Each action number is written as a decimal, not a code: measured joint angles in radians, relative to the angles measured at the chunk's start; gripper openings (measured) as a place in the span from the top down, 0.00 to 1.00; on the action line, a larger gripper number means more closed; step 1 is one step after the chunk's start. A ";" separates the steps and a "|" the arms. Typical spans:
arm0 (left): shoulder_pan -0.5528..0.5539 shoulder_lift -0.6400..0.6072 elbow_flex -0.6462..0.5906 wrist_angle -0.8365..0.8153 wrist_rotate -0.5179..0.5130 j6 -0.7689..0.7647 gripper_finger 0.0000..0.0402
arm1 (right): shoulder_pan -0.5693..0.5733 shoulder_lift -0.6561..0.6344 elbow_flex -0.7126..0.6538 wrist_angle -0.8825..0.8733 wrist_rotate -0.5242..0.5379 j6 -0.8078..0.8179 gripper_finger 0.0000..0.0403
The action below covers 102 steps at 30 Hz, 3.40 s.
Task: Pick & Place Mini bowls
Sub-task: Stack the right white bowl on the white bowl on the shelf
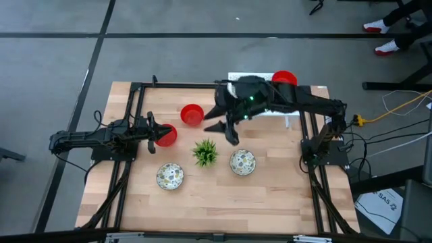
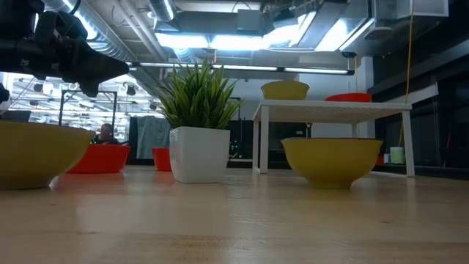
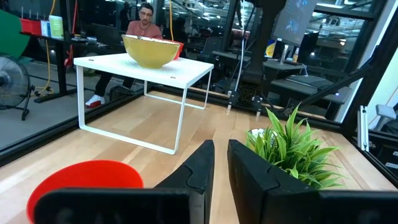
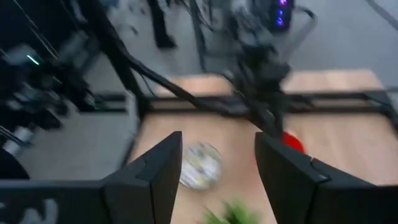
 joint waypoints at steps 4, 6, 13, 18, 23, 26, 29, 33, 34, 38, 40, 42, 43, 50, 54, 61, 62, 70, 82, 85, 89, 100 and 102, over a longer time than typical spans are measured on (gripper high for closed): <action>0.000 0.000 0.000 0.000 0.000 0.000 0.90 | 0.067 0.000 0.000 0.083 0.001 0.055 0.50; 0.000 0.000 0.000 0.000 0.000 0.000 0.90 | 0.098 0.000 0.000 0.094 0.001 0.074 0.50; 0.000 0.000 0.000 0.000 0.000 0.000 0.89 | 0.199 0.000 0.000 0.126 -0.046 0.209 0.50; 0.000 0.000 0.000 0.000 0.000 0.000 0.90 | 0.274 0.005 0.000 0.106 -0.178 0.287 0.50; 0.000 0.000 0.000 0.000 0.000 0.000 0.89 | 0.332 0.008 -0.001 0.069 -0.280 0.364 0.50; 0.000 0.000 0.000 0.000 0.000 0.000 0.89 | 0.349 0.008 -0.001 0.048 -0.287 0.324 0.50; 0.000 0.000 0.000 0.000 0.000 0.000 0.89 | 0.365 0.016 -0.002 0.047 -0.286 0.313 0.50; 0.000 0.000 0.000 0.000 0.000 0.000 0.89 | 0.400 0.042 -0.003 -0.005 -0.286 0.272 0.50; 0.000 0.000 0.000 0.000 0.000 0.000 0.89 | 0.410 0.049 -0.004 -0.032 -0.285 0.259 0.50; 0.000 0.000 0.000 0.000 0.000 0.000 0.89 | 0.444 0.076 -0.005 -0.152 -0.277 0.236 0.50; 0.000 0.000 0.000 0.000 0.000 0.000 0.89 | 0.458 0.094 -0.005 -0.224 -0.274 0.235 0.50; 0.000 0.000 0.000 0.000 0.000 0.000 0.89 | 0.474 0.110 -0.005 -0.309 -0.234 0.251 0.50; 0.000 0.000 0.000 0.000 0.000 0.000 0.89 | 0.481 0.120 -0.005 -0.356 -0.203 0.258 0.50; 0.000 0.000 0.000 0.000 0.000 0.000 0.90 | 0.504 0.197 -0.005 -0.587 0.004 0.279 0.50; 0.000 0.000 0.000 0.000 0.000 0.000 0.89 | 0.503 0.250 -0.005 -0.597 0.073 0.338 0.50; 0.000 0.000 0.000 0.000 0.000 0.000 0.90 | 0.504 0.349 -0.005 -0.599 0.168 0.432 0.50; 0.000 0.000 0.000 0.000 0.000 0.000 0.90 | 0.504 0.363 -0.005 -0.602 0.174 0.442 0.50; 0.000 0.000 0.000 0.000 0.000 0.000 0.90 | 0.505 0.451 -0.004 -0.701 0.163 0.497 0.50; 0.000 0.000 0.000 0.000 0.000 0.000 0.89 | 0.527 0.444 -0.021 -0.779 0.420 0.498 0.50; 0.000 0.000 0.000 0.000 0.000 0.000 0.90 | 0.514 0.444 -0.025 -0.780 0.427 0.501 0.50; 0.000 0.000 0.000 0.000 0.000 0.000 0.90 | 0.486 0.442 -0.054 -0.781 0.425 0.528 0.50; 0.000 0.000 0.000 0.000 0.000 0.000 0.90 | 0.465 0.443 -0.209 -0.672 0.404 0.525 0.50; 0.000 0.000 0.000 0.000 0.000 0.000 0.90 | 0.462 0.443 -0.231 -0.660 0.403 0.523 0.50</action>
